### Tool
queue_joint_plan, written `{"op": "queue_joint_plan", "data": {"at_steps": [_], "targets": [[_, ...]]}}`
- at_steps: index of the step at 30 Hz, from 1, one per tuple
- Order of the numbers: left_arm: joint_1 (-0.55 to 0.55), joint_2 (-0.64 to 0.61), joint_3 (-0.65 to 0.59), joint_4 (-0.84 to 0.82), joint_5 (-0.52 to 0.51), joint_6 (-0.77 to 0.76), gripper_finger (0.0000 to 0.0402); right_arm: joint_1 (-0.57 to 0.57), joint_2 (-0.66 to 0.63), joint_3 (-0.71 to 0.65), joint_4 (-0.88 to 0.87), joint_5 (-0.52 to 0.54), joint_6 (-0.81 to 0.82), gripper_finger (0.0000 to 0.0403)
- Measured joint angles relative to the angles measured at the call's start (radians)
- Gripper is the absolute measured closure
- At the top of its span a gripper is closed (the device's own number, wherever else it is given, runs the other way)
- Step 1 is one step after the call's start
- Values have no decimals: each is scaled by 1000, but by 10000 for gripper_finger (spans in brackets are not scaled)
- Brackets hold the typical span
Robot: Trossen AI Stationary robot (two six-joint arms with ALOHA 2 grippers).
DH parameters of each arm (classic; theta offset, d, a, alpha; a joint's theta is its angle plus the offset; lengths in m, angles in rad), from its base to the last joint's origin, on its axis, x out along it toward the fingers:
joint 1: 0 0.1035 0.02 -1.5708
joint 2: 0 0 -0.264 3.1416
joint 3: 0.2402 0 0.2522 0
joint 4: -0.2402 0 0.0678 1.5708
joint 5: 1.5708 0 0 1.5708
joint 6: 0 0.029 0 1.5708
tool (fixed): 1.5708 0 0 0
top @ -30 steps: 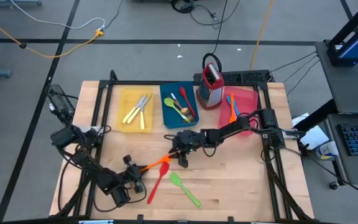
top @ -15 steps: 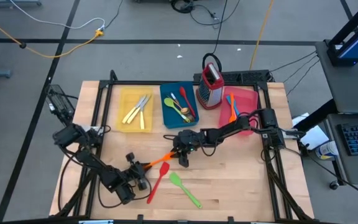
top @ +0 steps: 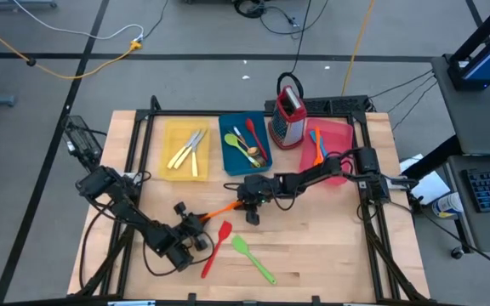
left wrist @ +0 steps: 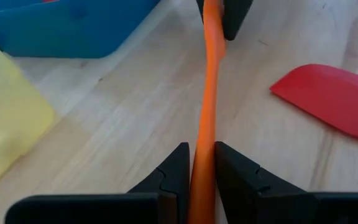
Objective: Pick & Place Kitchen Items
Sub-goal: Put the orange spatula into the pink bin
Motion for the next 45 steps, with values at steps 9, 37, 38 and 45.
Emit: {"op": "queue_joint_plan", "data": {"at_steps": [9, 37, 38, 45], "targets": [[13, -3, 0, 33, 54, -70, 330, -12, 0, -1, 5, -17, -8, 375], [25, -113, -1, 37, 75, -168, 225, -7, -31, 1, -52, -5, -112, 388], [34, -143, -1, 38, 68, -144, 228, -4, -41, 1, -80, 26, -111, 388], [77, -322, -1, 48, 38, 1, 248, 48, -169, 1, -227, 194, -141, 386]]}}
